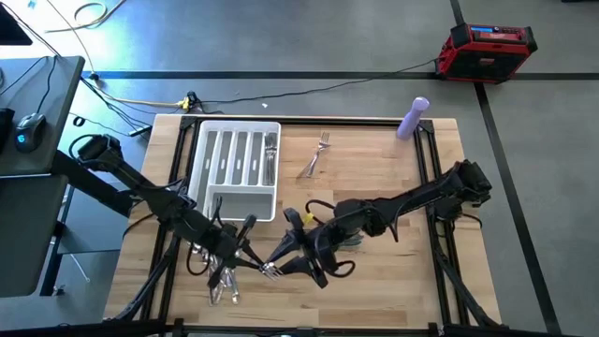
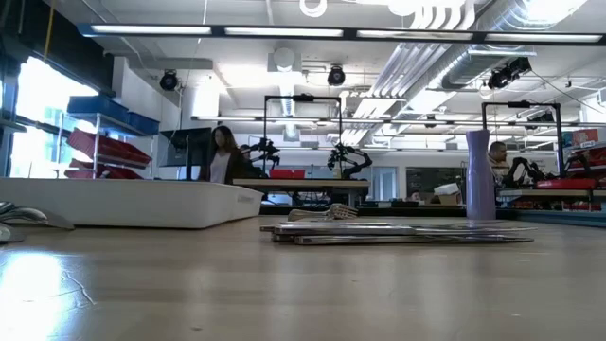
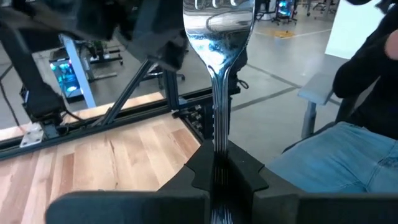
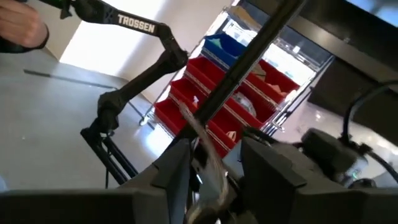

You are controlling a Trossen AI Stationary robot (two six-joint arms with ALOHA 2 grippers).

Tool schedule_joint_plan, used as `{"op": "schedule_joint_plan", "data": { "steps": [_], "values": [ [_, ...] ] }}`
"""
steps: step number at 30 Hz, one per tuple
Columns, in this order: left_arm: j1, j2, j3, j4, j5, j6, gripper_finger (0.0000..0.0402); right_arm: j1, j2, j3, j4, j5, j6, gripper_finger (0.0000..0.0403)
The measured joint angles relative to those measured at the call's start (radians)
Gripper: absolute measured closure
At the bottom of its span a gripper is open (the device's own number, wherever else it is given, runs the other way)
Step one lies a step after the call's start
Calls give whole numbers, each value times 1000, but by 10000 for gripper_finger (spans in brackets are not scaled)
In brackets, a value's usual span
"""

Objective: Sort silverware
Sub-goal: Put the fork in the silverware tray

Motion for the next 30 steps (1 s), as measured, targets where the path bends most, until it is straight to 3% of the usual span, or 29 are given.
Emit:
{"op": "schedule_joint_plan", "data": {
  "steps": [5,8,12,17,21,24,28,30],
  "values": [
    [31,17,0,0,2,-22,401,1,0,0,-1,1,-15,297],
    [38,27,0,0,2,-38,401,1,0,0,-17,13,-23,331],
    [44,35,0,-2,8,-46,401,3,0,0,-42,82,-31,393],
    [44,32,0,-26,-36,-63,396,2,0,0,-26,237,-3,402],
    [43,-6,1,-154,-108,-151,375,-19,-12,1,-23,390,38,403],
    [42,-51,1,-285,-133,-255,359,-60,-18,12,-20,438,54,403],
    [28,-131,1,-490,-177,-394,346,-142,-17,11,-64,413,82,402],
    [10,-176,1,-605,-236,-462,345,-204,-16,11,-89,350,122,402]
  ]
}}
